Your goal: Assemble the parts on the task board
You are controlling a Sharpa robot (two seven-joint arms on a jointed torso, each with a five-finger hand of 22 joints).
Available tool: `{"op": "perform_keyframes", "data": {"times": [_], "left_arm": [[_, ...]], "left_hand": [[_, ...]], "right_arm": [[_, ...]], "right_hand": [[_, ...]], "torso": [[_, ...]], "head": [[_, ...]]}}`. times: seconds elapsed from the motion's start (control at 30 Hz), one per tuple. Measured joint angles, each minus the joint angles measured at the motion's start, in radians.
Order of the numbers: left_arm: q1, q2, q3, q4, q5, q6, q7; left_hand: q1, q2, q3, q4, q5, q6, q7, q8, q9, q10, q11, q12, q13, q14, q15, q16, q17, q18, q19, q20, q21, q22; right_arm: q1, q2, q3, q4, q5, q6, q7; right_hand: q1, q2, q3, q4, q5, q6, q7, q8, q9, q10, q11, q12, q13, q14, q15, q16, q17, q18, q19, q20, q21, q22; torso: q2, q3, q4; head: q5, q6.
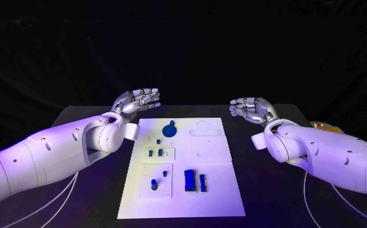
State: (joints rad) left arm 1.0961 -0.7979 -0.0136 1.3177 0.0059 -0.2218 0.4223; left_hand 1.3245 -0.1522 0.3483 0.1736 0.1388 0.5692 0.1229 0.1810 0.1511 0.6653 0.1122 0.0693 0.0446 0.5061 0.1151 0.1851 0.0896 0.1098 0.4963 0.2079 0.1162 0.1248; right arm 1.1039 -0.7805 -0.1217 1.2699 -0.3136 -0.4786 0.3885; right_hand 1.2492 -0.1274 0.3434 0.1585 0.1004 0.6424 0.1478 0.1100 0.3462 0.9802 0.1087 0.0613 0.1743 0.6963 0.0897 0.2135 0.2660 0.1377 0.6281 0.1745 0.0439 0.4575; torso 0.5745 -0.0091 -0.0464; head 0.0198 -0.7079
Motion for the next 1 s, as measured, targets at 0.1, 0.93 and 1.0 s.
{"op": "perform_keyframes", "data": {"times": [0.1,0.93,1.0], "left_arm": [[-0.001,-0.002,0.0,0.008,0.0,-0.005,-0.002],[-0.045,0.015,0.012,0.245,-0.001,-0.457,0.058],[-0.046,0.016,0.012,0.248,-0.001,-0.479,0.063]], "left_hand": [[-0.15,0.057,-0.13,-0.065,-0.052,-0.212,-0.045,-0.068,-0.056,-0.248,-0.042,-0.026,-0.017,-0.189,-0.043,-0.07,-0.033,-0.041,-0.185,-0.078,-0.044,-0.047],[-1.301,0.152,-0.342,-0.174,-0.134,-0.561,-0.122,-0.176,-0.149,-0.658,-0.111,-0.063,-0.043,-0.499,-0.115,-0.178,-0.088,-0.092,-0.489,-0.208,-0.111,-0.123],[-1.319,0.152,-0.343,-0.175,-0.135,-0.564,-0.123,-0.178,-0.15,-0.662,-0.112,-0.063,-0.043,-0.503,-0.115,-0.178,-0.088,-0.104,-0.491,-0.21,-0.113,-0.124]], "right_arm": [[-0.004,-0.004,0.009,0.016,0.005,-0.008,-0.001],[-0.053,0.0,0.121,0.298,0.29,-0.267,0.102],[-0.053,0.0,0.121,0.298,0.296,-0.273,0.104]], "right_hand": [[-0.143,0.048,-0.13,-0.06,-0.038,-0.243,-0.056,-0.042,-0.131,-0.271,-0.041,-0.023,-0.067,-0.262,-0.034,-0.081,-0.101,-0.053,-0.237,-0.066,-0.016,-0.174],[-1.24,0.126,-0.338,-0.16,-0.095,-0.639,-0.148,-0.107,-0.344,-0.975,-0.109,-0.058,-0.173,-0.691,-0.09,-0.21,-0.264,-0.124,-0.624,-0.174,-0.039,-0.455],[-1.243,0.128,-0.338,-0.16,-0.095,-0.639,-0.148,-0.107,-0.345,-0.975,-0.109,-0.058,-0.173,-0.691,-0.09,-0.21,-0.265,-0.124,-0.624,-0.174,-0.039,-0.456]], "torso": [[-0.001,-0.0002,0.0019],[-0.03,0.0089,0.0459],[-0.03,0.009,0.0459]], "head": [[-0.002,0.004],[-0.02,0.108],[-0.02,0.108]]}}
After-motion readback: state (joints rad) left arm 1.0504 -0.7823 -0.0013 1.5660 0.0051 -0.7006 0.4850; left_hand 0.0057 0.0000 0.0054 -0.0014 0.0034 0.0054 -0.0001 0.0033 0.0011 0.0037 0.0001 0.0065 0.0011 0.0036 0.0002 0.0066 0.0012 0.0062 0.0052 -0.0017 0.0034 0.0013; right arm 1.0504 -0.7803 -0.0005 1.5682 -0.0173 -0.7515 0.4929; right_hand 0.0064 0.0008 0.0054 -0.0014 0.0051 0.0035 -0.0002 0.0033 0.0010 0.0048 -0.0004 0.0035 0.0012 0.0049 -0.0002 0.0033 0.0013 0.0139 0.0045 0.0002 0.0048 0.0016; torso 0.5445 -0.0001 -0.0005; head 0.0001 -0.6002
